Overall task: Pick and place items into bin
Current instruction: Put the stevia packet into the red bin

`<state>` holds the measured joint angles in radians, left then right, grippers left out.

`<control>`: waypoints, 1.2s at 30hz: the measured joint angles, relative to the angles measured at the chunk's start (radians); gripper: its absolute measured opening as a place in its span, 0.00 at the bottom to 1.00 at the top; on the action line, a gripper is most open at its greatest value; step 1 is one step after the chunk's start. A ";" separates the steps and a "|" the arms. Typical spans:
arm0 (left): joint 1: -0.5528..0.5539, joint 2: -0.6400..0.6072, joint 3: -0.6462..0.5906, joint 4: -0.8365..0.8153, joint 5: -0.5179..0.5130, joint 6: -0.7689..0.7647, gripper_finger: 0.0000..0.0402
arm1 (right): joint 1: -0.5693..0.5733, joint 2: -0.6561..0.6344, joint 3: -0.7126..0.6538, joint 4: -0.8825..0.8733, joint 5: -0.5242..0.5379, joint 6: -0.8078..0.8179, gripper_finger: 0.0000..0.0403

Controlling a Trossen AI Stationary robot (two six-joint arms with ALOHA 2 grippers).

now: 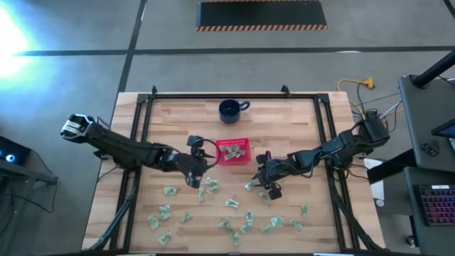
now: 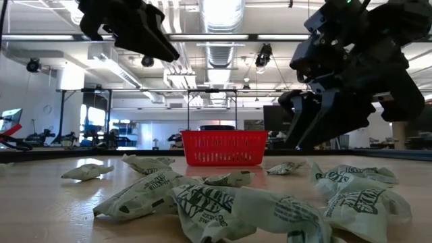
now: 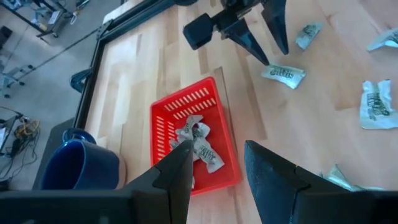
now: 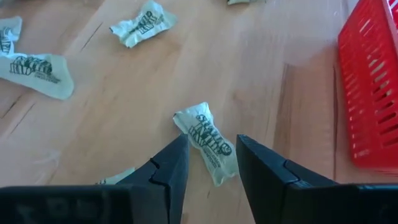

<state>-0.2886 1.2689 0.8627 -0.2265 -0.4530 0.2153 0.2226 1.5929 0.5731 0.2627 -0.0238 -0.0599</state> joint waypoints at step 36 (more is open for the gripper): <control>-0.008 0.002 -0.002 -0.001 0.003 -0.031 0.32 | -0.007 0.055 -0.005 0.028 0.026 -0.045 0.30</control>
<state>-0.2966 1.2709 0.8605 -0.2276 -0.4501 0.1843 0.2153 1.6482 0.5682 0.2903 0.0019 -0.1047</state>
